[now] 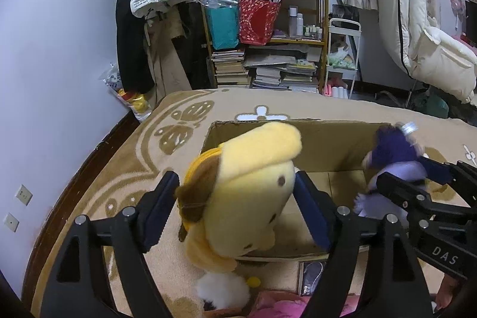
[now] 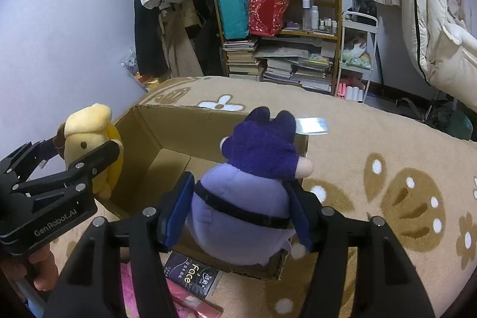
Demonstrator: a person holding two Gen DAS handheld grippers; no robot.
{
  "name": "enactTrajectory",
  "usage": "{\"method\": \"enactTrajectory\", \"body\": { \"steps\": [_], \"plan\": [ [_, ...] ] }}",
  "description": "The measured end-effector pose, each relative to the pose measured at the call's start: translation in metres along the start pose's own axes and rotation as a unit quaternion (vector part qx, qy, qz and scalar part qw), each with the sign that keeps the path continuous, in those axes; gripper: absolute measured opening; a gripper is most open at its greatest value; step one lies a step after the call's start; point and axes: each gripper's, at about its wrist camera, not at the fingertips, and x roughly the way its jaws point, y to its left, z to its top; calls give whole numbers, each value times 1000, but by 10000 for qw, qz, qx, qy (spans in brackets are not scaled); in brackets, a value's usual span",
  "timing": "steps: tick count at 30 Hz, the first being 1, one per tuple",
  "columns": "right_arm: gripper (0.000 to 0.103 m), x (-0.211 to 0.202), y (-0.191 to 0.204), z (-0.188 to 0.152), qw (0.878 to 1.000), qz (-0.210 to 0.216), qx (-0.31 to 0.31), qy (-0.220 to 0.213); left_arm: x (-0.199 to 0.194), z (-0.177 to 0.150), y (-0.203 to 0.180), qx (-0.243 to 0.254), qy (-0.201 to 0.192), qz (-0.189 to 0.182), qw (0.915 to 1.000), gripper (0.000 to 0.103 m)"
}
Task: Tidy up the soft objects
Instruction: 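Open both grippers to drop the dog and doll into the box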
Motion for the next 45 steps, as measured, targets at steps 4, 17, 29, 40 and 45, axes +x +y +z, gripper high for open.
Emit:
{"method": "enactTrajectory", "body": {
  "steps": [4,17,29,40,45],
  "plan": [
    [79,-6,1,1,10000,40,-9,-50,-6,2,6,-96,-62,37,9999,94],
    [103,-26,2,-4,9998,59,27,-186,-42,2,30,-217,-115,319,9992,99],
    [103,-53,11,-18,9997,126,-42,-207,-78,-16,43,-237,-47,501,9984,100],
    [103,-74,19,-37,9992,279,-45,-272,-102,-39,43,-229,126,538,9982,100],
    [103,-76,31,-46,9988,356,-302,-145,-101,-51,50,-464,386,405,9974,100]
  ]
}}
